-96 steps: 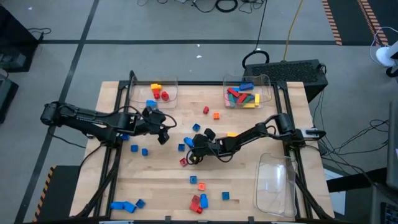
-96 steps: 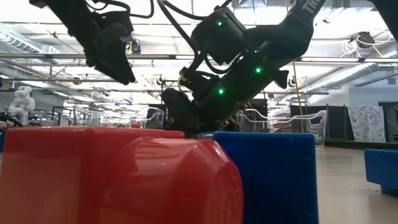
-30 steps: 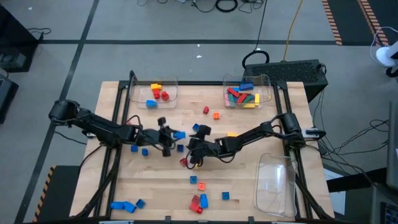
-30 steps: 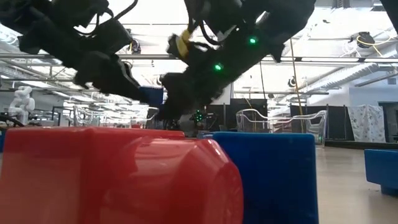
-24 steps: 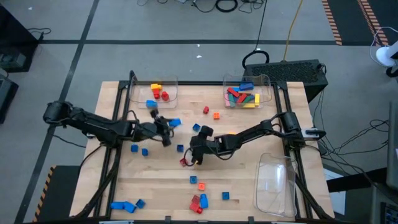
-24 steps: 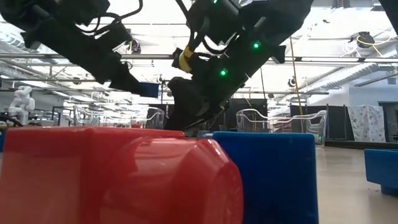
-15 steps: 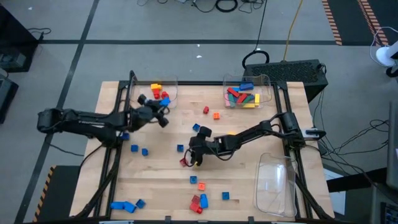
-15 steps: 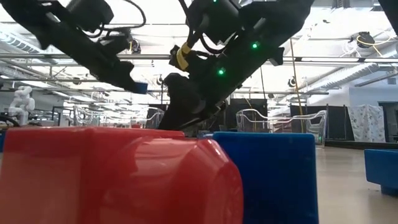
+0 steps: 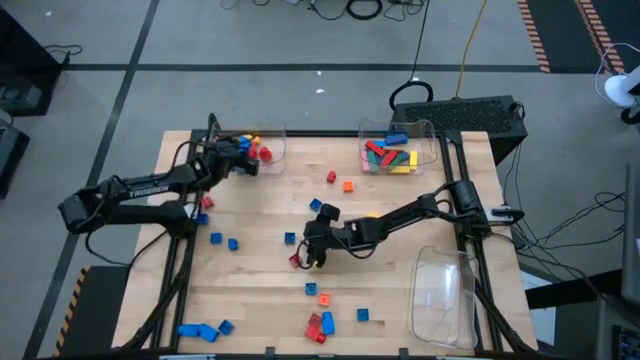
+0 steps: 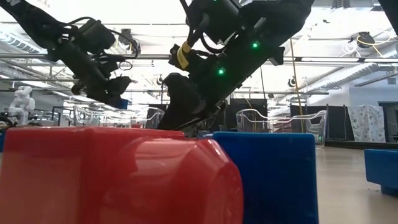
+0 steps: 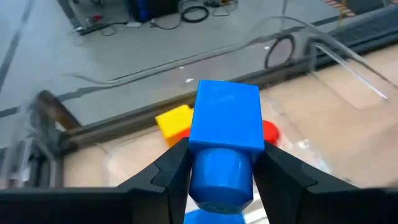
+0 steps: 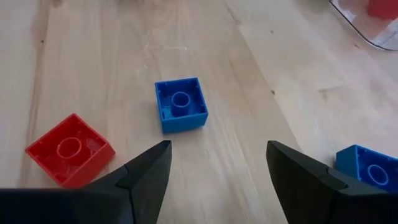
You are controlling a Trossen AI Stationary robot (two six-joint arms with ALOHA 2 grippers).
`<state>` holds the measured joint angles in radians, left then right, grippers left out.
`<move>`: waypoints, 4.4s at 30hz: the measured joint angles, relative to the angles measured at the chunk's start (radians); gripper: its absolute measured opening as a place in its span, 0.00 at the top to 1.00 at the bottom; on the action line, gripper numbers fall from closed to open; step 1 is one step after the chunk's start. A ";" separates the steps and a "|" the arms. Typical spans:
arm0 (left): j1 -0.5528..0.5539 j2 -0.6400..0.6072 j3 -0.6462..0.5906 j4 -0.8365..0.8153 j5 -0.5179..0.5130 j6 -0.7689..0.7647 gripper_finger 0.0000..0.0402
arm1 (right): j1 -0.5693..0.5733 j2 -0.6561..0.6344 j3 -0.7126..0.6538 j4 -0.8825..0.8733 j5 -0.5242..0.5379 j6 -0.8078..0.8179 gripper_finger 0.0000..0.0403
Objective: Sort blocks by size
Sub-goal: Put the 1 stud blue game piece into the top left transparent bin, then put the 1 stud yellow game piece into the top left transparent bin
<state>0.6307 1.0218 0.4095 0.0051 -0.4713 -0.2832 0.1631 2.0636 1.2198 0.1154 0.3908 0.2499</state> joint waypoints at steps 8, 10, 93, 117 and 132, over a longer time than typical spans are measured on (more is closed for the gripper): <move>0.038 0.000 0.000 -0.012 0.068 0.000 0.36 | 0.000 0.000 0.000 0.000 0.000 0.000 0.39; 0.038 0.001 0.000 -0.018 0.113 0.022 0.30 | 0.000 0.000 0.000 0.000 0.000 -0.007 0.39; -0.642 0.457 0.040 0.679 0.326 0.562 0.27 | -0.150 -0.420 -0.358 -0.493 -0.126 -0.162 0.79; -0.642 0.563 0.089 0.865 0.342 0.605 0.09 | -0.069 -0.319 -0.143 -0.252 -0.023 -0.396 0.79; -0.642 0.563 0.125 0.767 0.359 0.603 0.31 | -0.069 -0.296 -0.085 -0.249 -0.022 -0.399 0.79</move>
<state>-0.0116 1.5845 0.5343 0.7725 -0.1124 0.3199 0.0944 1.7672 1.1351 -0.1336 0.3691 -0.1491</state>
